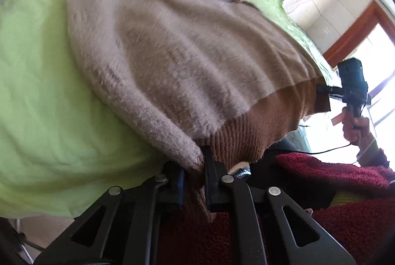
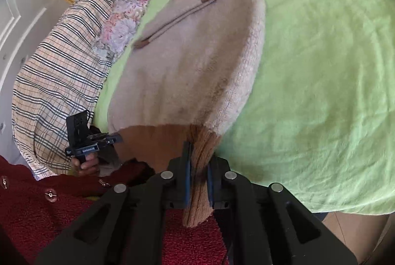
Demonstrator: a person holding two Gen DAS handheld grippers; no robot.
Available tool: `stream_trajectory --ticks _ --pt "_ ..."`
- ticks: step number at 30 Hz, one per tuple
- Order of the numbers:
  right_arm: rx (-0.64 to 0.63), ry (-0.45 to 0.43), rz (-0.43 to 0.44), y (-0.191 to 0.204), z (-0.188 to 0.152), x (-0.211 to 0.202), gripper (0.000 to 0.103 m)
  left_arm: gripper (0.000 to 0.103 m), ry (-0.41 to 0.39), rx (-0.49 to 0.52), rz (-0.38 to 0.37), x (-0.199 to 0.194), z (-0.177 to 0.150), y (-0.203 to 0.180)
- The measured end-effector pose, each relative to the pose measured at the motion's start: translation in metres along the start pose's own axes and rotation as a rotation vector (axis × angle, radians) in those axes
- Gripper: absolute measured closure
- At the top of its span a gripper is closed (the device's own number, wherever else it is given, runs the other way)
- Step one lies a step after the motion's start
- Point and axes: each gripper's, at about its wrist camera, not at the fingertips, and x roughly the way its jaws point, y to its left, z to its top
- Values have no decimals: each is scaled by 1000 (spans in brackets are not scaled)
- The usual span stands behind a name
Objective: Fold small clothes
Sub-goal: 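Grasp the brown hem with the left gripper while the right gripper grasps the hem too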
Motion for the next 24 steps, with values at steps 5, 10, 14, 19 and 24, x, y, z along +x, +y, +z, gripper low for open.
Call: stream_trajectory --ticks 5,10,14,19,24 --pt "13 -182 129 4 4 -41 94 95 -130 13 -10 -44 2 -14" --pt "39 -289 241 9 16 -57 94 96 -316 -41 -51 -98 22 -19" --pt "18 -367 307 22 43 -62 94 96 -425 -66 -80 -128 42 -15" --pt "10 -477 339 21 104 -60 95 96 -515 -94 -91 -137 86 7" --pt "51 -507 258 9 182 -28 95 96 -566 -140 -36 -121 153 38"
